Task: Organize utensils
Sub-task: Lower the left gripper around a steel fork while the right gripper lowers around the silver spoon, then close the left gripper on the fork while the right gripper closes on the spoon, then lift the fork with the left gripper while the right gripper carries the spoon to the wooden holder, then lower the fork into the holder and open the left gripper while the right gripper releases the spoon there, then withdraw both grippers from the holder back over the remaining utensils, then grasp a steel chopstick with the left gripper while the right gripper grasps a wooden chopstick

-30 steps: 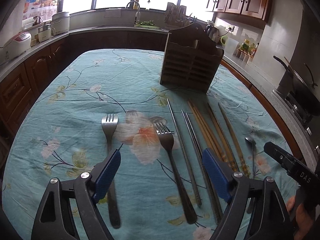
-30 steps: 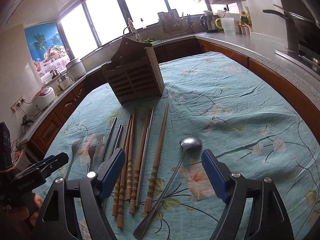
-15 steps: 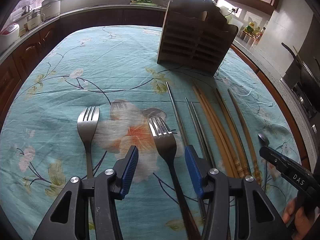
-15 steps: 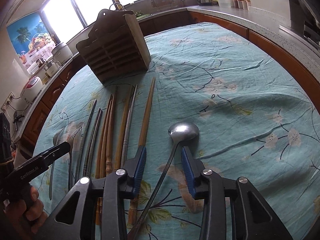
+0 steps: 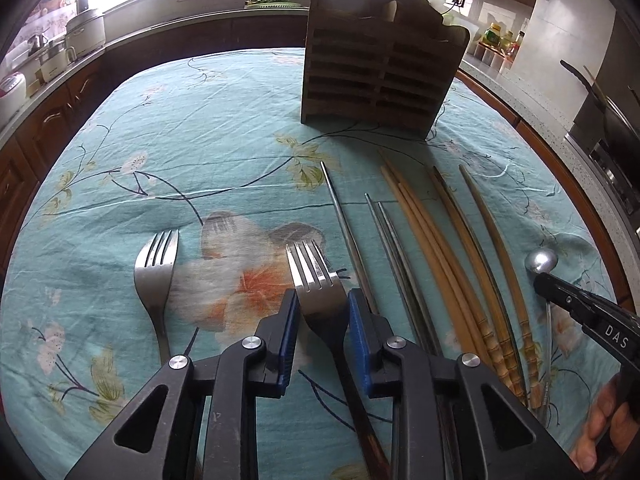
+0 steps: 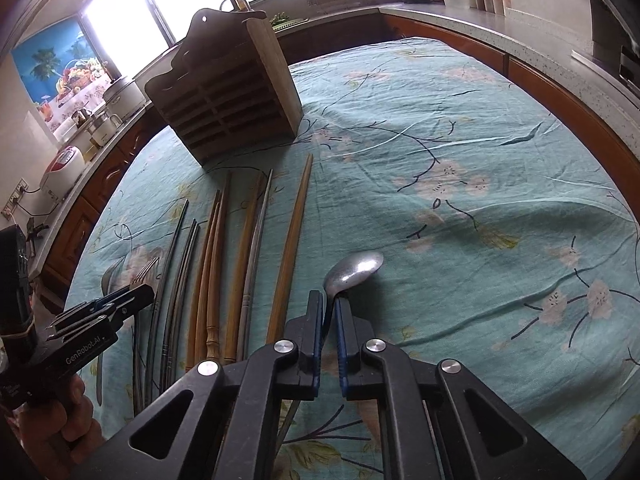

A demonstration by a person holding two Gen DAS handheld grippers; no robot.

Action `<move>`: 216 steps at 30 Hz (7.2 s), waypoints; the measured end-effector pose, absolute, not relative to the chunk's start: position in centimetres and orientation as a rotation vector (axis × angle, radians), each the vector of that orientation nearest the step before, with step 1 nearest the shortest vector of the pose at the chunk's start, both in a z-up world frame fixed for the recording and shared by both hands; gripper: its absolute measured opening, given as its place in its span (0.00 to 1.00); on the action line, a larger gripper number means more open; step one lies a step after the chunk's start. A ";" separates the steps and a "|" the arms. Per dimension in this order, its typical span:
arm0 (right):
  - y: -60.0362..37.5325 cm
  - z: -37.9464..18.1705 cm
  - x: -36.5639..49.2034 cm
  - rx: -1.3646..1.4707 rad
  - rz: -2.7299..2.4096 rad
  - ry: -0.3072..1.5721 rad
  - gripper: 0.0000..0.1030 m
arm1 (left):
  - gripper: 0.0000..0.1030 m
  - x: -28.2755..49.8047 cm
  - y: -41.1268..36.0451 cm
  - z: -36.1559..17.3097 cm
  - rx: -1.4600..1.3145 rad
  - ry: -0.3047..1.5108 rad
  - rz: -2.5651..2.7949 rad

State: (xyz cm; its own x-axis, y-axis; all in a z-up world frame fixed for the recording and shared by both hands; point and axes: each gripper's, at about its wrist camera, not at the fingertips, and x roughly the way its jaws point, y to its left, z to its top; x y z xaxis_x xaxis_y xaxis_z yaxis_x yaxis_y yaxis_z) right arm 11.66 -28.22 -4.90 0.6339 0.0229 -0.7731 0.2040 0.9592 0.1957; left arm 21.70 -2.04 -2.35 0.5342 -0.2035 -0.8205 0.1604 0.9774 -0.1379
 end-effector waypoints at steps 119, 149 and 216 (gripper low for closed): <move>-28.6 6.0 32.0 0.115 -0.029 0.581 0.11 | 0.24 41.2 -1.1 1.4 -0.243 0.600 -0.263; -27.8 6.3 19.8 0.202 0.033 0.482 0.97 | 0.88 25.7 4.2 1.9 -0.310 0.660 -0.149; -28.8 -5.0 21.5 0.175 -0.073 0.846 0.29 | 0.32 31.3 -2.9 -4.3 -0.143 1.023 -0.238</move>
